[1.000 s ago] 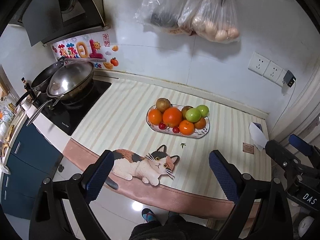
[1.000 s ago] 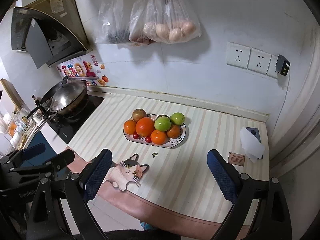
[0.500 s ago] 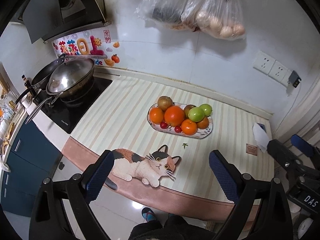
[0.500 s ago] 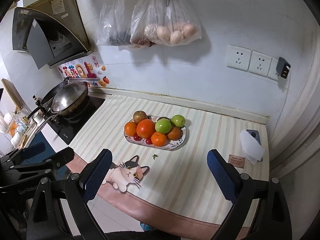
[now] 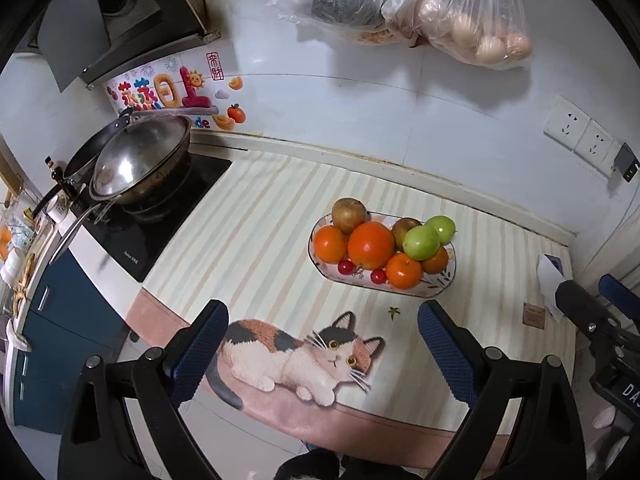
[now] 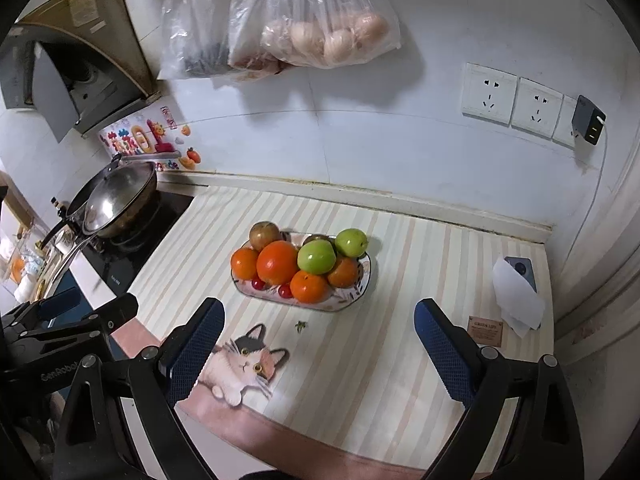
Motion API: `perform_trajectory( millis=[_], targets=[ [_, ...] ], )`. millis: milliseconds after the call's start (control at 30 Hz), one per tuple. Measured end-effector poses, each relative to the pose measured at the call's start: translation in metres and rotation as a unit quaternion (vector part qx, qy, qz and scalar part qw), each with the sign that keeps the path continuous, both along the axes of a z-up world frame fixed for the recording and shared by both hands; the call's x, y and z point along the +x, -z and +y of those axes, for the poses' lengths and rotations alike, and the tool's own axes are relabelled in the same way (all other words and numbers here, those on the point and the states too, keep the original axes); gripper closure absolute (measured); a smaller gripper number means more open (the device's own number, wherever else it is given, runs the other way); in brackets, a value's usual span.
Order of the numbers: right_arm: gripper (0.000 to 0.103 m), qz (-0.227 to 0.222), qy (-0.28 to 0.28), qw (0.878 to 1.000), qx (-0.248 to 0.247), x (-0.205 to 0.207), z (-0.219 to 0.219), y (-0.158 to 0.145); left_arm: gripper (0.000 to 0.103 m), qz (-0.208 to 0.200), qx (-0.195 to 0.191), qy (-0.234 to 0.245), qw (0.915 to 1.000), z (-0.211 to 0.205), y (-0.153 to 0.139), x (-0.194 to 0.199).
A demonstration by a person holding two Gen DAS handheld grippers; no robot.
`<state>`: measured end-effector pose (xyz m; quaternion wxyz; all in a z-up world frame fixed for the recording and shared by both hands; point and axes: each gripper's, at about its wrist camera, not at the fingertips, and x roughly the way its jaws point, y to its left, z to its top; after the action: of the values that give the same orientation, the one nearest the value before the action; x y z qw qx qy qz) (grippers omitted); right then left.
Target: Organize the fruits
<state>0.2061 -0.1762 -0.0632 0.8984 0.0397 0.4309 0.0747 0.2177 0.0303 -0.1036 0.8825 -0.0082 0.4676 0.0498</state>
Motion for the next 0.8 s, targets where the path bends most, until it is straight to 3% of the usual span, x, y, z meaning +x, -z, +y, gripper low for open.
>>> perform_trajectory(
  millis=[333,800],
  targets=[
    [0.005,0.018,0.012,1.000,-0.008,0.036,0.000,0.019,0.006,0.022,-0.003,0.011,0.9997,-0.007,0.010,0.026],
    [0.005,0.022,0.008,1.000,-0.009,0.040,0.005,0.024,0.006,0.015,-0.006,0.015,0.9998,-0.012,0.006,0.030]
  ],
)
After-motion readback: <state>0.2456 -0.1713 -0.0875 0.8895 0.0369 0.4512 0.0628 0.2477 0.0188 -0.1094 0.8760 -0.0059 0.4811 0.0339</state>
